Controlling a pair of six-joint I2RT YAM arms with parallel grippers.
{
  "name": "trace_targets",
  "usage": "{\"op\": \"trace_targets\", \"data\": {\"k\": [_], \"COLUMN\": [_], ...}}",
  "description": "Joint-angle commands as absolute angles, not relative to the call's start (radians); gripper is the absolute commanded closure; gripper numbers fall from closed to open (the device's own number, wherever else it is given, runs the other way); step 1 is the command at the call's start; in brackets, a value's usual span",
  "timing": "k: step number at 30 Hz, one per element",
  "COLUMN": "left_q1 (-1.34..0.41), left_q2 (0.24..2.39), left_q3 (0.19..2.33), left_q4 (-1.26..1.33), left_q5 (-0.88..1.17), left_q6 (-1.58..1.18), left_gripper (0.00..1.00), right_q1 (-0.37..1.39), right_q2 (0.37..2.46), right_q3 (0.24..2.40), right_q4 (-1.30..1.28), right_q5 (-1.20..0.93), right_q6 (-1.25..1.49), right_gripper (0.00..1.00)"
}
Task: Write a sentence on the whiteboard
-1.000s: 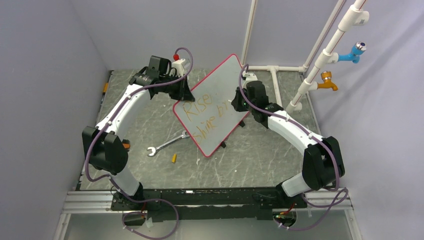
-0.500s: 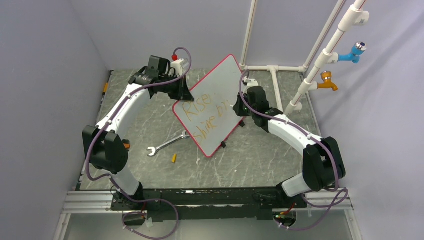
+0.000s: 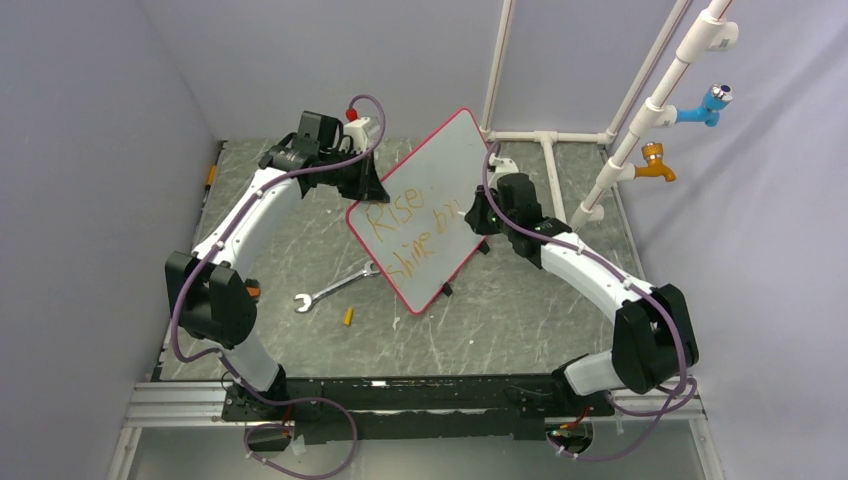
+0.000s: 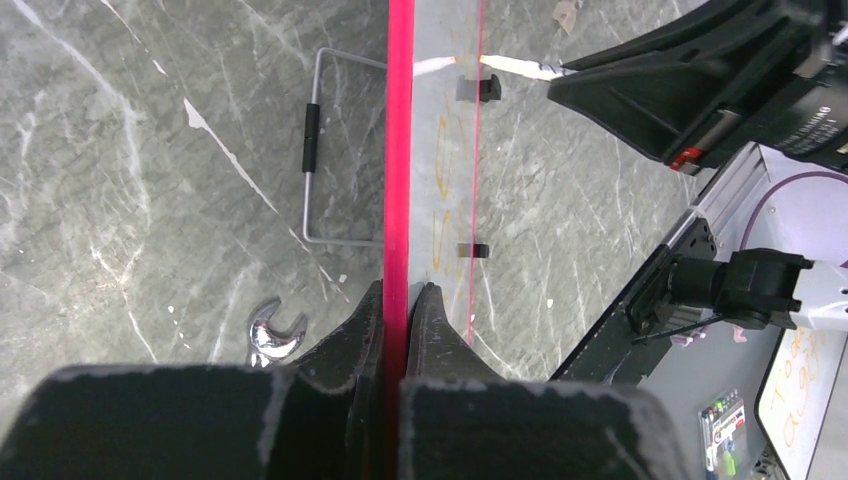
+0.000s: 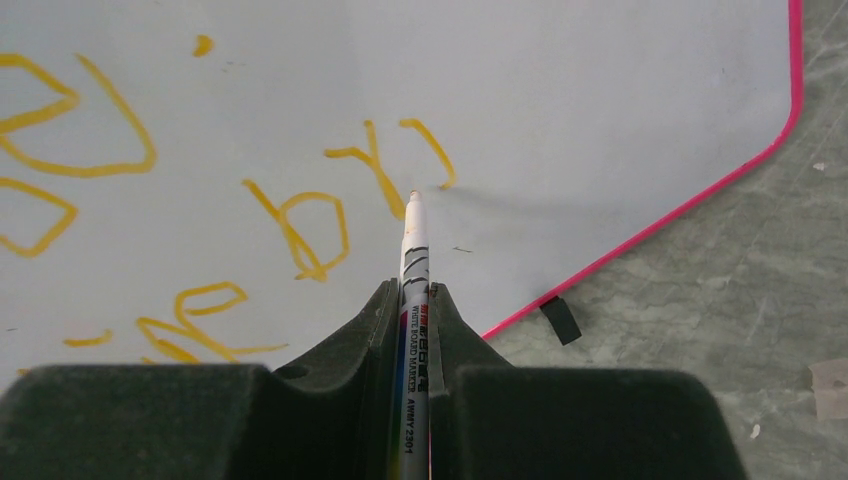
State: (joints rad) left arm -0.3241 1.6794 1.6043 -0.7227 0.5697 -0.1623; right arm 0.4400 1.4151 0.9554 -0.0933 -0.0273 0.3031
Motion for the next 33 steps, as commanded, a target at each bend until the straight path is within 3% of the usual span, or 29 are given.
{"op": "trace_targets", "data": {"k": [1, 18, 33], "left_q1": [-0.319, -0.319, -0.319], "left_q2": [1.740, 1.745, 1.743], "left_q3": [1.570, 1.567, 1.571], "left_q4": [-0.920, -0.925, -0.929], "left_q5": [0.066, 0.003, -0.028], "left_q6": [0.017, 0.022, 0.022], "left_gripper": [1.00, 1.00, 1.00], "right_q1": [0.445, 0.444, 0.445], "right_q2": [1.362, 1.497, 1.528], "right_q3": [1.024, 1.178, 1.099], "right_q4": [-0.075, -0.043, -0.016], "right_q5": [-0.054, -0.072, -0.071], "right_q6": [0.324, 0.335, 0.337], "right_gripper": [1.00, 1.00, 1.00]}}
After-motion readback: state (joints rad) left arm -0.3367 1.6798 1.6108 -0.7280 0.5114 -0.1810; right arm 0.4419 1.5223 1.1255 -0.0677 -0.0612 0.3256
